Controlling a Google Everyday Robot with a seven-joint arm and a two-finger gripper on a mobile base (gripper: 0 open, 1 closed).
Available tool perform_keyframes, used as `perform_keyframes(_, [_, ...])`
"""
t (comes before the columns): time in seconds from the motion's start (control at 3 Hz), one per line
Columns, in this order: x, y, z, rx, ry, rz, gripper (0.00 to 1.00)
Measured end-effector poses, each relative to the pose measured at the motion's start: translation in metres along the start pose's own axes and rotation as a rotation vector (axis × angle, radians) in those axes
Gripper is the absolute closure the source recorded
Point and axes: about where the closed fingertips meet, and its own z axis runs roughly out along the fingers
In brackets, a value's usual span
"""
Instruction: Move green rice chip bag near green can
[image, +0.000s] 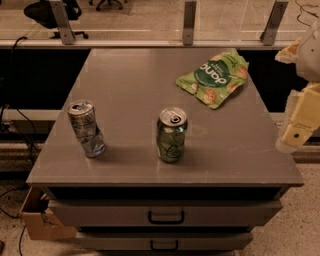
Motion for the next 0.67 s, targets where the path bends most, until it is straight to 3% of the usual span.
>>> perform_keyframes(0.33, [0.000,-0.001,0.000,0.002,-0.001,-0.002,0.00])
perform_keyframes(0.67, [-0.008,-0.025,0.013,-0.011,-0.020,-0.068,0.00])
